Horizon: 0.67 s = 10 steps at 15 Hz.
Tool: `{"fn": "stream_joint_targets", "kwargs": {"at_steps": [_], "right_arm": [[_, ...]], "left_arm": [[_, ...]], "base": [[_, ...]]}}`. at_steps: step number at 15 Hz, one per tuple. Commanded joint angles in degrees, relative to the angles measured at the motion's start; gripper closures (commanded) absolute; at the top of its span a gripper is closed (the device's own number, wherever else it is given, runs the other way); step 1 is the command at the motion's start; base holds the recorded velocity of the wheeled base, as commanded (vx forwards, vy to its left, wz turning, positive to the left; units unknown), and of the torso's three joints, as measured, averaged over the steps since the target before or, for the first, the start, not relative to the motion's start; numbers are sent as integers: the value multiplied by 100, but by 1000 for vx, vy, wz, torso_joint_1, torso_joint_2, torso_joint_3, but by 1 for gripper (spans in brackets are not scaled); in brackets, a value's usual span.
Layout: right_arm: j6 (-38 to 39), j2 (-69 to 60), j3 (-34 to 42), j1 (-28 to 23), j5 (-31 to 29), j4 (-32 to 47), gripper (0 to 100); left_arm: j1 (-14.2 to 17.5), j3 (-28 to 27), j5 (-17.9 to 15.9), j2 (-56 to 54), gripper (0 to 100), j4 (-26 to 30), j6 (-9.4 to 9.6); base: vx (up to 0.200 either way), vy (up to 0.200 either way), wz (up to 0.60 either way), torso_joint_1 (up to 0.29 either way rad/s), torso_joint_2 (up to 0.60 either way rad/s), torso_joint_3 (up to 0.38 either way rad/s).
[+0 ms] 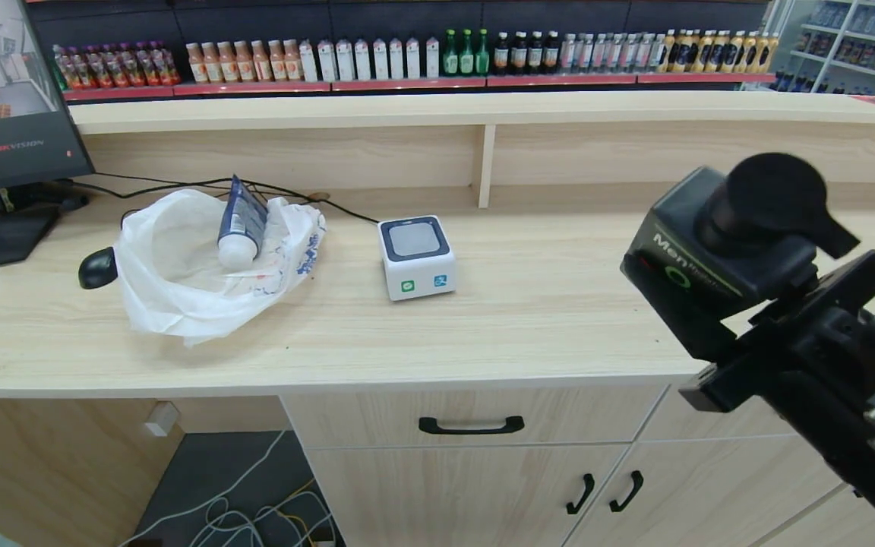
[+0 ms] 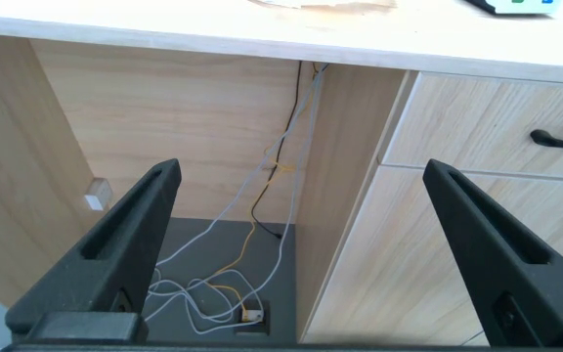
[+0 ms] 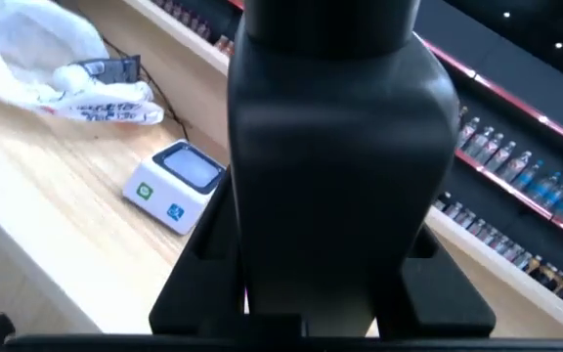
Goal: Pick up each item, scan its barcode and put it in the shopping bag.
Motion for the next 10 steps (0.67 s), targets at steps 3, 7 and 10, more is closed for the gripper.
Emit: {"fn": "stream_joint_targets", "kwargs": {"at_steps": [3, 7, 10], "right_arm": [[-941, 72, 307, 49, 326, 1, 100], [-1741, 353, 254, 41, 968, -8, 100], [-2259, 564, 8, 41, 1302, -140, 100]], "left_arm": [[1, 0, 3, -2, 0, 0, -4], [1, 0, 3, -2, 0, 0, -4], [1, 0, 3, -2, 0, 0, -4]], "base": [[0, 0, 0, 0, 0, 0], [0, 0, 0, 0, 0, 0], [0, 0, 0, 0, 0, 0]]}}
